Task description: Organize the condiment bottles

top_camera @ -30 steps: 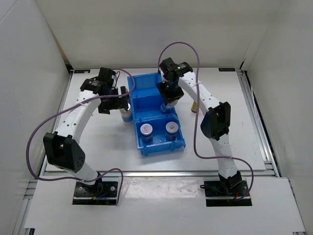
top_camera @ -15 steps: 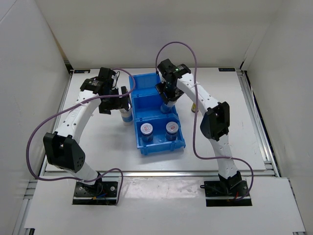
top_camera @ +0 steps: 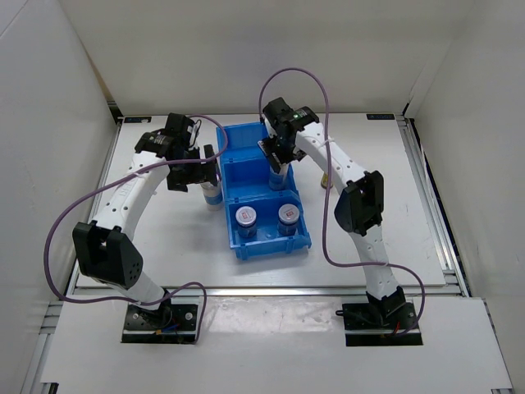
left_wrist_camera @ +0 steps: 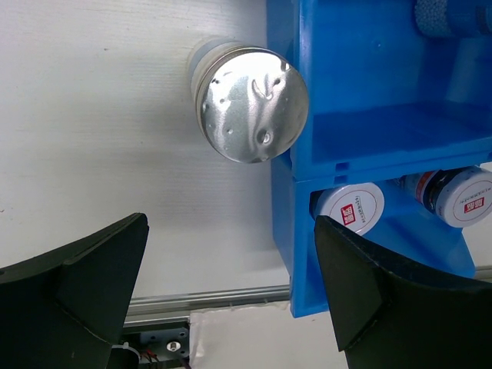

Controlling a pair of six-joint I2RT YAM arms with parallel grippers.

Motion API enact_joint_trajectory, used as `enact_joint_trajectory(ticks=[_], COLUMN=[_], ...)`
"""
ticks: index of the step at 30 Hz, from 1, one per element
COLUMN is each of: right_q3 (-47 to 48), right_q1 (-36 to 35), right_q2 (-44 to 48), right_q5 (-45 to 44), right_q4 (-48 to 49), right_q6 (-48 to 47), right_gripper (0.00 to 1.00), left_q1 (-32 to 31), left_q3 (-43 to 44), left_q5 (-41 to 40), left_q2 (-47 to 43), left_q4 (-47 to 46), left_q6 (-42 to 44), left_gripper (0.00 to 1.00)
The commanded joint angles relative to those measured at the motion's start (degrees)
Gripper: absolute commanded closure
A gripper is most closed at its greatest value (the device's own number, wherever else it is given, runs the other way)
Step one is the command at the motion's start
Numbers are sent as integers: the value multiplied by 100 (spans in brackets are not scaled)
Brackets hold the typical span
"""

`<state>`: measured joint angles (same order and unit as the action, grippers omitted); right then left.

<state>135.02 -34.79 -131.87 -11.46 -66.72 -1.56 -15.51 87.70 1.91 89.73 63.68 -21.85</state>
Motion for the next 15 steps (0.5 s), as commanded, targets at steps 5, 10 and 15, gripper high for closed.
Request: enact_joint_trajectory(ticks=[5,10,15], right_q3=[-588,-1872,-2884], right_q1=[-72,-72,-72], right_q2=[776,2076,2990], right_q5=[-207,267,207], right_q4=[711,1468,1723], right_q6=[200,857,1280], right_gripper=[11,6,6], left_q1=[13,13,-232], left_q3=[-60,106,326], left_q5=[-164,-165,-173], left_q2=[-35,-88,184], left_q4=[-198,-321,-373], left_q6=[-13,-205,-487], left_gripper=[0,0,0])
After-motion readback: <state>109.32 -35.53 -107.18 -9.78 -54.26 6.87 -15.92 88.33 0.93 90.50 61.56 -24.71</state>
